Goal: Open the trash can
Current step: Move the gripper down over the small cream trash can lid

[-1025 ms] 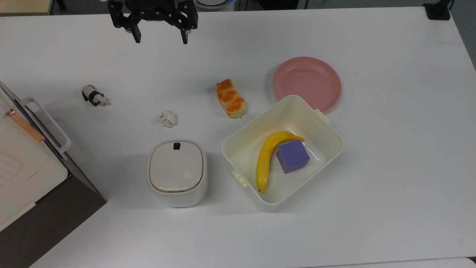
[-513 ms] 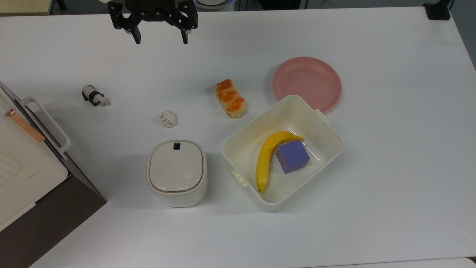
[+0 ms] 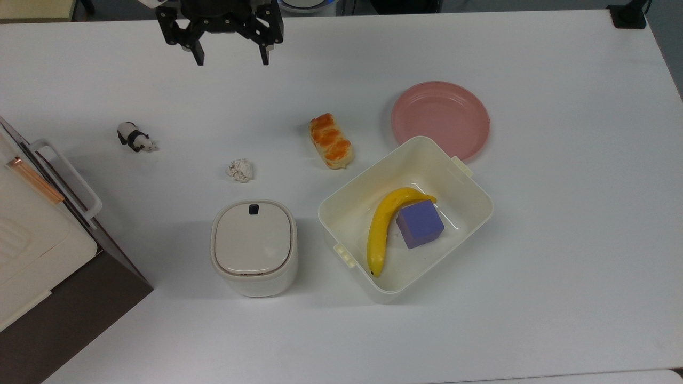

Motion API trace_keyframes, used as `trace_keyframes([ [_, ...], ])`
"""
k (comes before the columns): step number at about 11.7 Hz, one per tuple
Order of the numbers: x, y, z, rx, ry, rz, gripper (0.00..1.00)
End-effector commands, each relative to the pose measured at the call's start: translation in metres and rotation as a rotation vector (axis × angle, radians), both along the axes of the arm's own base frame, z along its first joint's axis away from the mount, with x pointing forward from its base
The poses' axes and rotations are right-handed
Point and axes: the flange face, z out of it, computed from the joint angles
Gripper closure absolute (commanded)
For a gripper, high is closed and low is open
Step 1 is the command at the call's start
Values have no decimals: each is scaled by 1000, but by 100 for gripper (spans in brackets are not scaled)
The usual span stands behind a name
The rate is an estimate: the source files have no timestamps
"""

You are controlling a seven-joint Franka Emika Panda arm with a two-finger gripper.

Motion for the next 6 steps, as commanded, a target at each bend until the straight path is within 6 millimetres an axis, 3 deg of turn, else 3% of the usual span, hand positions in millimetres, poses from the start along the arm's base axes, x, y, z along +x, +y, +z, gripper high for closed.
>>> trace_keyframes([
  [1,11,10,-4,-20,-45,-11,78],
  [3,25,15,-20,-43,-45,-8,100],
  [6,49,17,-35,-46,-51,-3,100],
])
